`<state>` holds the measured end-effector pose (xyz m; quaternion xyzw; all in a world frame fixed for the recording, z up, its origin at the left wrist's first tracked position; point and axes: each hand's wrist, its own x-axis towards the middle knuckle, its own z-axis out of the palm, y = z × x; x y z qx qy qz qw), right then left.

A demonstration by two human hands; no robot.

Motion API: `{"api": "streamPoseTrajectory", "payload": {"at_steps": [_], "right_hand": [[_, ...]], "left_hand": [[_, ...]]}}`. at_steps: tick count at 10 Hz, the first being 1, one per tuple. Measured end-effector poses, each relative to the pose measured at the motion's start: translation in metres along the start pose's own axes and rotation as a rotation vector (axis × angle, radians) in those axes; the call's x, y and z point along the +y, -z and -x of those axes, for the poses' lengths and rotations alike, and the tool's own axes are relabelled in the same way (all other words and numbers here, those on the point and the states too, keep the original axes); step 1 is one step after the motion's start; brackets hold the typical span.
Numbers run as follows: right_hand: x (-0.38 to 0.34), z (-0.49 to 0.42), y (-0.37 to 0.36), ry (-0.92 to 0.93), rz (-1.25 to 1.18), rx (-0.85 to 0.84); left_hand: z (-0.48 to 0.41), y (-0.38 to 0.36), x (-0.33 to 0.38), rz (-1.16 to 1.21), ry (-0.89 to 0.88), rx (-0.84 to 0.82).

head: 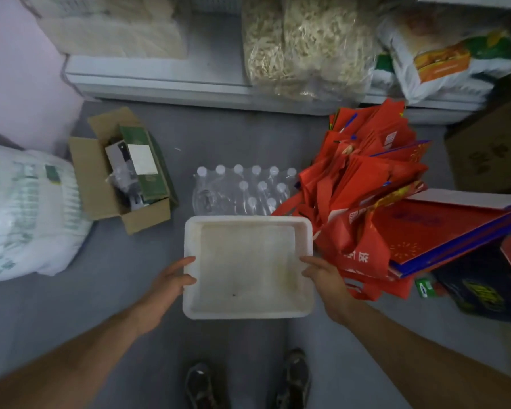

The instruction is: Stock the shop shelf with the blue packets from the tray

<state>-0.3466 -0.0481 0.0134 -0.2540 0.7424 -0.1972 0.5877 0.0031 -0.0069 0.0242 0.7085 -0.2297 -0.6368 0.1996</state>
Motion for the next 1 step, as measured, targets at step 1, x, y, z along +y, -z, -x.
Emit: {"api": "streamPoseTrajectory", "payload": {"at_steps": [1], "right_hand": [[0.0304,0.0066,-0.0058,0.018,-0.036,0.066]], "left_hand": [[0.0048,-0.0057,-0.0253,-0.025,-0.027,0.004]]}}
